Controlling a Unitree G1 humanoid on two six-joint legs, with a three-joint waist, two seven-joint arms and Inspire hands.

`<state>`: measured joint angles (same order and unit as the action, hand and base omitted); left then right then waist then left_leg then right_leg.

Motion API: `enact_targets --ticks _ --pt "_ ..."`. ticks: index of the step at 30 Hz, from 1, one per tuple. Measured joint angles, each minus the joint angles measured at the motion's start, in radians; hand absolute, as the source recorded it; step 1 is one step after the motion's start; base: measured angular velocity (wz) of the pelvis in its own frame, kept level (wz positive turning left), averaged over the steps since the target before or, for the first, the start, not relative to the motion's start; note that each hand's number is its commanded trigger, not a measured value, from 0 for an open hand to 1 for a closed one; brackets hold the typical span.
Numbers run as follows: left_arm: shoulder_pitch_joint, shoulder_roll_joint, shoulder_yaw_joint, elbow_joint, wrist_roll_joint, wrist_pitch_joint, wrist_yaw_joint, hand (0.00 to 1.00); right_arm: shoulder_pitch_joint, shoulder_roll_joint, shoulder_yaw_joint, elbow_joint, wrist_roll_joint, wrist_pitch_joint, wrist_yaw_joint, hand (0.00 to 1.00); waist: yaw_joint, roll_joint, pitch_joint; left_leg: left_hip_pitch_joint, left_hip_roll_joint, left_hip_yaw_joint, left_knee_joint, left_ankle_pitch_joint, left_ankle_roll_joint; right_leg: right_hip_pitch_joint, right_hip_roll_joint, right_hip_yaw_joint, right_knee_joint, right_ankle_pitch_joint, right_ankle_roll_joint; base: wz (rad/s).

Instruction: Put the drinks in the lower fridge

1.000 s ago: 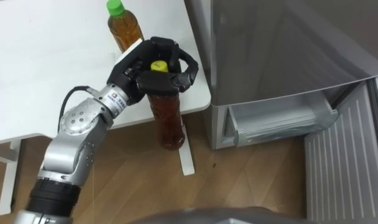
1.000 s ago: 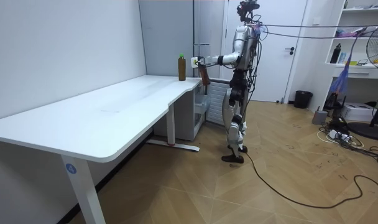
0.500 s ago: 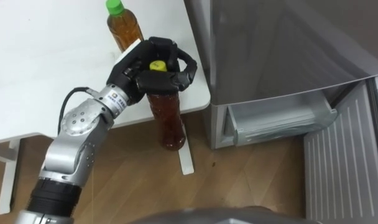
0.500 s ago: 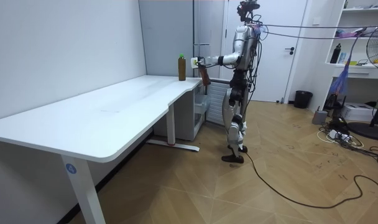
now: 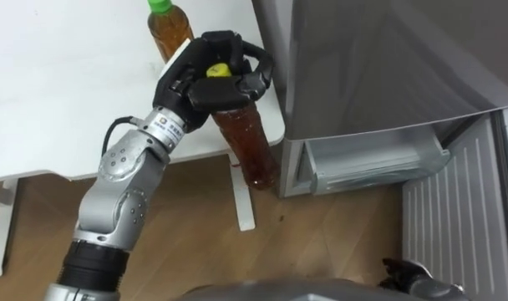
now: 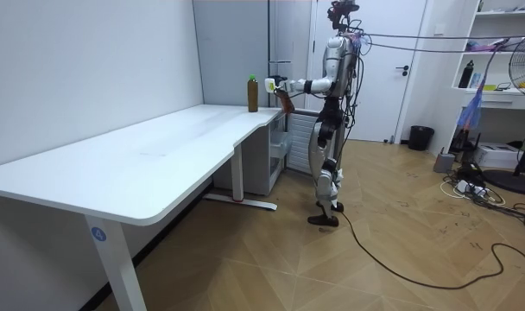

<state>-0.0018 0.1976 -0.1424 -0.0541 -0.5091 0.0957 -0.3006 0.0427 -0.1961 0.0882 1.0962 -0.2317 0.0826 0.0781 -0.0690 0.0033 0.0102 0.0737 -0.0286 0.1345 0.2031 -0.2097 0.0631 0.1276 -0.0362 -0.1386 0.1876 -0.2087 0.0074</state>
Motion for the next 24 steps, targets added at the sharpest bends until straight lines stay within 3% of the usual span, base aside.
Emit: enact_targets --ticks 10,16,20,24 --pt "0.007 -0.006 0.002 0.0 0.0 -0.003 0.008 1.0 -0.002 0.075 0.061 -0.359 0.076 -0.05 0.063 0.0 0.044 -0.005 -0.0043 0.01 0.001 0.0 0.001 0.001 -0.001 0.01 -0.001 -0.004 -0.002 0.0 0.0 0.0" --pt "0.025 0.0 0.002 0.0 0.002 -0.01 0.008 1.0 0.032 0.074 0.13 -0.496 0.079 -0.051 0.136 0.0 0.049 0.002 -0.0043 0.008 0.0 -0.002 0.002 0.0 -0.001 0.011 -0.001 -0.004 -0.002 0.0 0.0 0.0" --pt "0.037 -0.007 0.0 0.0 0.0 -0.012 0.002 1.0 0.038 0.07 0.138 -0.588 0.109 -0.051 0.202 0.0 0.046 0.015 -0.0038 0.006 0.0 -0.003 0.003 0.0 -0.001 0.009 -0.001 -0.004 -0.001 0.0 0.0 0.0" --pt "0.036 -0.011 0.0 0.0 0.0 -0.015 -0.016 1.0 0.035 0.064 0.146 -0.672 0.15 -0.061 0.283 0.0 0.045 0.016 -0.0037 0.008 0.001 -0.003 0.002 0.0 -0.001 0.011 -0.001 -0.002 -0.002 0.0 -0.001 0.0"
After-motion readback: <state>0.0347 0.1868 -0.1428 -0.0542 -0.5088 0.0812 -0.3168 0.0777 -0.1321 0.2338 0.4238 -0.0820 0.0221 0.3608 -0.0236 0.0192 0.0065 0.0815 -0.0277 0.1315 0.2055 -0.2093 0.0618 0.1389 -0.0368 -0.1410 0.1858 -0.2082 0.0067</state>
